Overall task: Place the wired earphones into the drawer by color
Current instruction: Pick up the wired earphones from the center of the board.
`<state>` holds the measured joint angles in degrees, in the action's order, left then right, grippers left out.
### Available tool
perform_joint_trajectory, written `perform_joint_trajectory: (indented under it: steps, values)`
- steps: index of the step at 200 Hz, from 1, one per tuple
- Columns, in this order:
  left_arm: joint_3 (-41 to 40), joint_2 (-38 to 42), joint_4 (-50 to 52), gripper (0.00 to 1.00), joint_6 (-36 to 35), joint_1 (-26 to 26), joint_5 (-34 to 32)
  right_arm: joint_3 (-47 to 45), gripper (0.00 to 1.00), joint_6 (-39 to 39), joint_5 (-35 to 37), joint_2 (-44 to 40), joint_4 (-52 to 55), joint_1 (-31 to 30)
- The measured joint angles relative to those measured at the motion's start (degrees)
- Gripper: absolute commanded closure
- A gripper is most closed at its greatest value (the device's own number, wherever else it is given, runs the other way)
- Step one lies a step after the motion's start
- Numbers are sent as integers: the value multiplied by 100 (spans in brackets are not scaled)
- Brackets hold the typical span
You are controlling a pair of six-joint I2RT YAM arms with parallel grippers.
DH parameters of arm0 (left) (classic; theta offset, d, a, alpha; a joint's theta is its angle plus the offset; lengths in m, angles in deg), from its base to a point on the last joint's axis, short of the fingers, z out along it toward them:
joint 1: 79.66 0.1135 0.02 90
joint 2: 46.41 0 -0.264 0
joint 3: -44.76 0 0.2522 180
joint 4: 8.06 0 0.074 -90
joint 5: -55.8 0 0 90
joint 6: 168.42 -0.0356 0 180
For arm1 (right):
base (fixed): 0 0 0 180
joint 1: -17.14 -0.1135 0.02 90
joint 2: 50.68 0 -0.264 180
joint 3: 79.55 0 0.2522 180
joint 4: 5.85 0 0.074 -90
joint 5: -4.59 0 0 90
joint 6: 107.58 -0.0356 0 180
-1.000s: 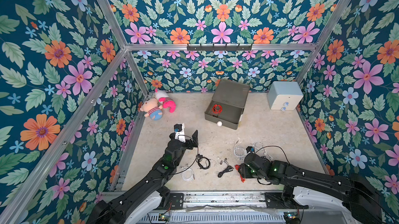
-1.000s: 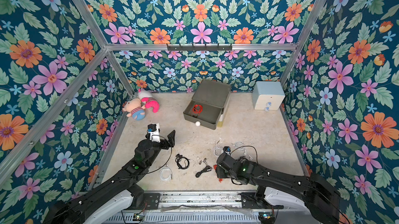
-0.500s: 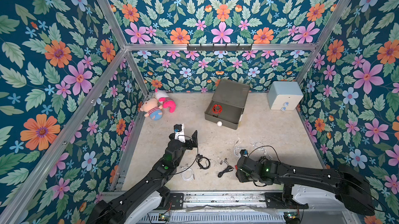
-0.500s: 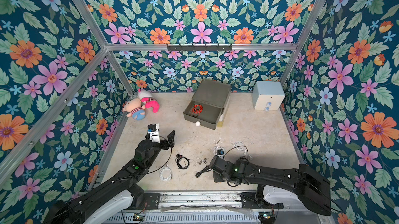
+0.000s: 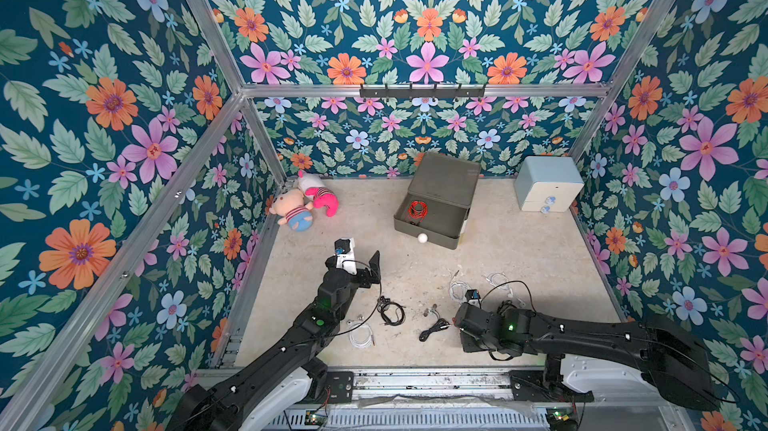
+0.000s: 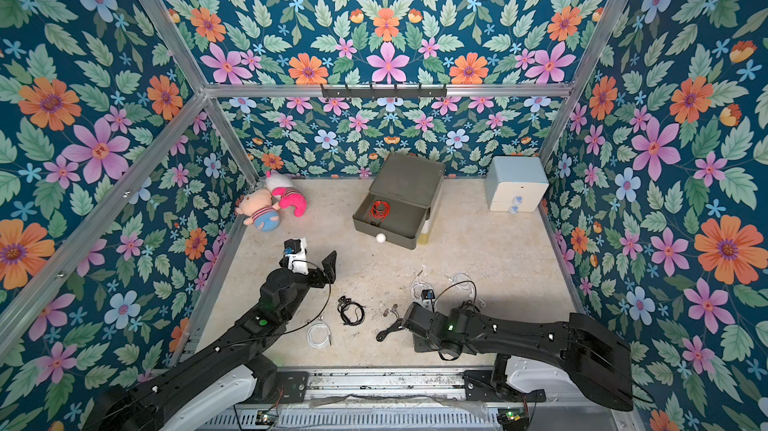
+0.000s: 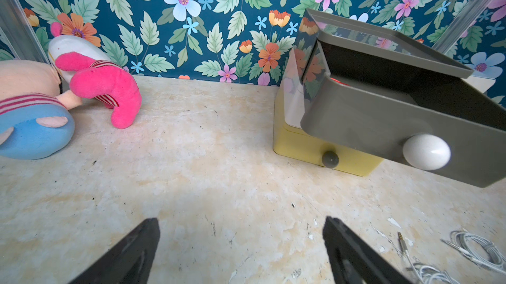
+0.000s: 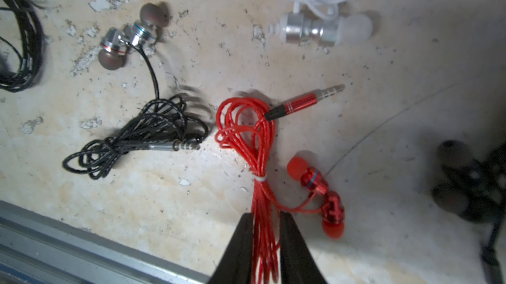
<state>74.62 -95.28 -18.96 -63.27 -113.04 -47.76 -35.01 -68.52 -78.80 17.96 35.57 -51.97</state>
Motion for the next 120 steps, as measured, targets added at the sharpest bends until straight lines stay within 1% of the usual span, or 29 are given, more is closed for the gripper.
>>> perform_joint_trajectory:
  steps: [22,53,120]
  values:
    - [0,-31,0,1,-2,0,0,-66,92,-4,-4,-35,-26,0]
    - [0,-39,0,1,-2,0,-26,-85,99,-35,-2,-129,-39,0]
    - [-2,-92,0,1,-4,0,-111,116,100,-37,210,-597,170,0]
